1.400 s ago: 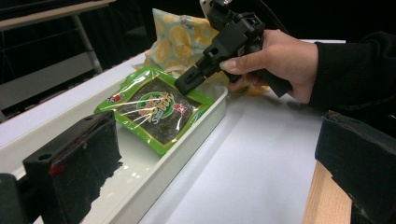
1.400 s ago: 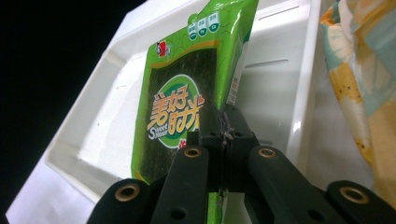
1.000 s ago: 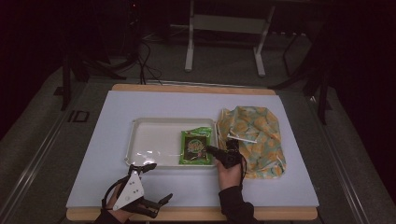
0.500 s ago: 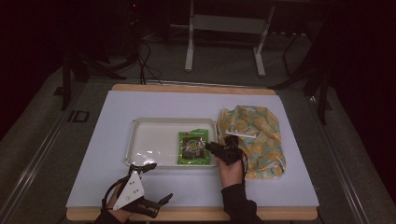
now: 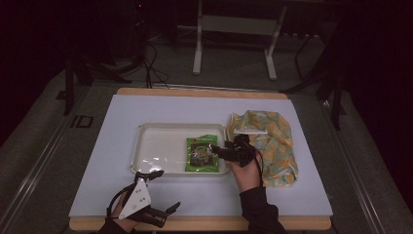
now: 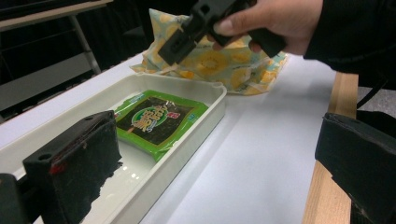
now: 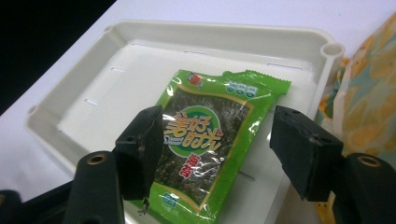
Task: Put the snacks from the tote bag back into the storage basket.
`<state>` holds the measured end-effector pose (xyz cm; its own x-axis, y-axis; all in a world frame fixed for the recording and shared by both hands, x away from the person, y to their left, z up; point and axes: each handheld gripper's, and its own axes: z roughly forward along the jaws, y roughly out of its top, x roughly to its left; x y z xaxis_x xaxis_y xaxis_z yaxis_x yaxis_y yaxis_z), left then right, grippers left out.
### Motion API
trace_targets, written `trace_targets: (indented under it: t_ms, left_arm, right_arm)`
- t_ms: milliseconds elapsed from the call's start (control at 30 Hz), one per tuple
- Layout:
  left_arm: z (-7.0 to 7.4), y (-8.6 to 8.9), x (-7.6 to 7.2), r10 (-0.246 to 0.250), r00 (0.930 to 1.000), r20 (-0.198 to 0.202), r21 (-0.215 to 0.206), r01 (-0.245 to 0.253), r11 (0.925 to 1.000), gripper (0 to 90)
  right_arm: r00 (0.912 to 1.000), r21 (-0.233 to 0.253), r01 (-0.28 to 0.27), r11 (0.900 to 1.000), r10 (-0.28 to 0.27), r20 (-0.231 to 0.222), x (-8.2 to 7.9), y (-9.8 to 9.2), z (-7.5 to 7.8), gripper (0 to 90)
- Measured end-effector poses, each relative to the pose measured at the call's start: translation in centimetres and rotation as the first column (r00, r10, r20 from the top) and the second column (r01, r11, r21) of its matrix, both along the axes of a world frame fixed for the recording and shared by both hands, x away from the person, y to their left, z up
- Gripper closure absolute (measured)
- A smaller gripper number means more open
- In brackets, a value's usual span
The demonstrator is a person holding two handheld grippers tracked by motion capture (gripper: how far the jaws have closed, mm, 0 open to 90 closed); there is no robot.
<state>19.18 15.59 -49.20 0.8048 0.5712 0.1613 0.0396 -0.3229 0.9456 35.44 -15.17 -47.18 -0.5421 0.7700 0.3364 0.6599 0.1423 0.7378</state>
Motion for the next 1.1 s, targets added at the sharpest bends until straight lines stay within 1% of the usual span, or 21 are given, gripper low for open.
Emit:
trace_targets:
  t_ms: [67, 167, 233, 267, 300, 333, 400, 467, 500, 567, 633, 700, 733, 767, 800, 900, 967, 1100]
  left_arm:
    - [0.0, 0.0, 0.0, 0.000, 1.0000, 0.001, 0.003, 0.000, 1.0000, 0.4]
    - [0.0, 0.0, 0.0, -0.001, 1.0000, 0.001, 0.002, 0.001, 1.0000, 0.4]
    - [0.0, 0.0, 0.0, -0.002, 1.0000, 0.000, 0.002, 0.002, 1.0000, 0.4]
    - [0.0, 0.0, 0.0, -0.002, 1.0000, -0.002, 0.001, 0.002, 1.0000, 0.4]
    - [0.0, 0.0, 0.0, -0.002, 1.0000, -0.002, 0.001, 0.002, 1.0000, 0.4]
    - [0.0, 0.0, 0.0, -0.002, 1.0000, -0.002, 0.003, 0.002, 1.0000, 0.4]
    - [0.0, 0.0, 0.0, -0.001, 1.0000, -0.002, -0.001, 0.001, 1.0000, 0.4]
    - [0.0, 0.0, 0.0, -0.001, 1.0000, -0.003, 0.002, 0.001, 1.0000, 0.4]
    - [0.0, 0.0, 0.0, -0.002, 1.0000, -0.004, 0.003, 0.002, 1.0000, 0.4]
    - [0.0, 0.0, 0.0, -0.003, 1.0000, -0.004, 0.003, 0.003, 1.0000, 0.4]
    - [0.0, 0.0, 0.0, -0.002, 1.0000, -0.004, 0.002, 0.002, 1.0000, 0.4]
    - [0.0, 0.0, 0.0, -0.001, 1.0000, -0.004, 0.001, 0.001, 1.0000, 0.4]
    - [0.0, 0.0, 0.0, -0.001, 1.0000, -0.004, 0.001, 0.001, 1.0000, 0.4]
    - [0.0, 0.0, 0.1, 0.000, 1.0000, -0.007, 0.004, 0.000, 1.0000, 0.4]
    - [0.0, 0.0, 0.1, -0.001, 1.0000, -0.007, 0.004, 0.001, 1.0000, 0.4]
    - [0.0, -0.1, -0.1, -0.005, 1.0000, -0.004, 0.003, 0.005, 1.0000, 0.4]
    - [-0.1, -0.1, 0.0, -0.006, 1.0000, -0.001, 0.007, 0.006, 1.0000, 0.4]
    - [-0.1, -0.1, 0.0, -0.004, 1.0000, -0.003, 0.008, 0.004, 1.0000, 0.4]
  right_arm:
    - [0.9995, -0.011, -0.014, 1.000, 0.014, 0.027, 0.0, -0.1, 0.6, 30.0]
    - [0.9980, -0.021, -0.039, 0.999, 0.040, 0.049, 0.0, -0.3, 1.5, 29.5]
    - [0.9969, -0.012, -0.048, 0.999, 0.049, 0.061, 0.0, -0.4, 2.1, 27.0]
    - [0.9957, -0.008, -0.062, 0.998, 0.062, 0.068, -0.1, -0.5, 2.3, 26.1]
    - [0.9957, -0.008, -0.062, 0.998, 0.062, 0.068, -0.1, -0.5, 2.3, 26.1]
    - [0.9922, -0.014, -0.079, 0.997, 0.080, 0.096, -0.2, -0.7, 2.7, 22.9]
    - [0.9888, -0.021, -0.088, 0.996, 0.090, 0.119, -0.3, -1.0, 3.0, 20.5]
    - [0.9877, -0.004, -0.075, 0.997, 0.074, 0.137, -0.5, -1.5, 3.3, 20.0]
    - [0.9876, 0.004, -0.076, 0.997, 0.075, 0.138, -0.6, -1.7, 3.4, 19.7]
    - [0.9868, 0.005, -0.070, 0.998, 0.069, 0.147, -0.6, -2.1, 3.6, 18.8]
    - [0.9862, -0.010, -0.061, 0.998, 0.061, 0.154, -0.7, -2.5, 3.8, 18.4]
    - [0.9859, -0.011, -0.051, 0.999, 0.053, 0.159, -0.7, -2.9, 3.8, 18.4]
    - [0.9859, -0.011, -0.051, 0.999, 0.053, 0.159, -0.7, -2.9, 3.8, 18.4]
    - [0.9858, 0.001, -0.039, 0.999, 0.038, 0.164, -0.7, -3.7, 4.0, 18.4]
    - [0.9852, 0.003, -0.035, 0.999, 0.034, 0.168, -0.8, -3.9, 4.1, 18.5]
    - [0.9831, -0.007, -0.028, 1.000, 0.029, 0.181, -0.9, -4.6, 4.3, 18.4]
    - [0.9816, -0.009, -0.025, 1.000, 0.026, 0.189, -1.0, -5.2, 4.3, 16.8]
    - [0.9810, -0.001, -0.011, 1.000, 0.011, 0.193, -1.2, -6.0, 4.4, 16.8]
